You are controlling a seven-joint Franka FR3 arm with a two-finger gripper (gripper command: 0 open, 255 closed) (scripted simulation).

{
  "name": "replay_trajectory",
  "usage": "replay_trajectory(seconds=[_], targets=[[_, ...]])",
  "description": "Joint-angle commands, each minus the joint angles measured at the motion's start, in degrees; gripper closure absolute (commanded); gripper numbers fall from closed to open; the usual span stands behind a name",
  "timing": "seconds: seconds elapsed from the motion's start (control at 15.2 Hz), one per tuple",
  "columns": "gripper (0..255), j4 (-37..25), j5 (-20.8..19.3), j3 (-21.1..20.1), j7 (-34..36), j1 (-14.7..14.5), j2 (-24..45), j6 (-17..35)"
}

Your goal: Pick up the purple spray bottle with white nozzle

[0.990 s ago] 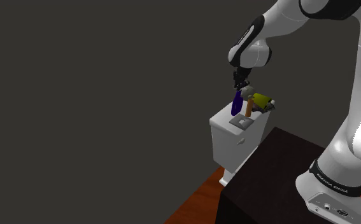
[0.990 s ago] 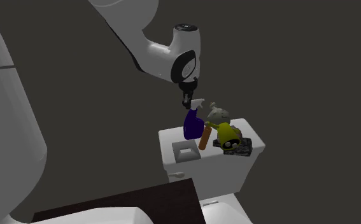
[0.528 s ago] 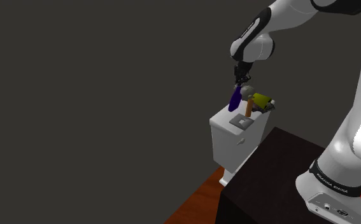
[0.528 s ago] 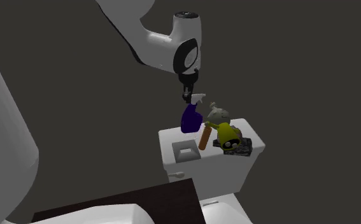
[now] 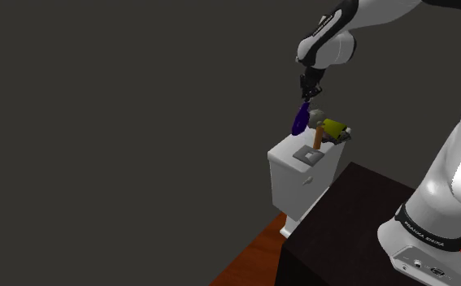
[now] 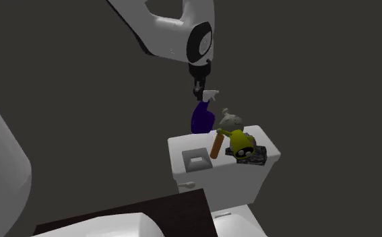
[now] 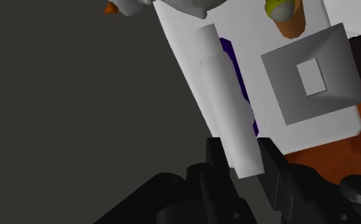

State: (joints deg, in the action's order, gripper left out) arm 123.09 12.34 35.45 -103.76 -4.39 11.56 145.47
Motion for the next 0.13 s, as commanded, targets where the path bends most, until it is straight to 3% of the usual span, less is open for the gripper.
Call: replay_trajectory(seconds=[0.0,0.07], targets=[[255,-0.08,-0.77,0.28,0.58,-0.28,-0.67,-0.61],[255,-0.07,-0.78,0.27,0.59,-0.28,-0.67,-0.61]])
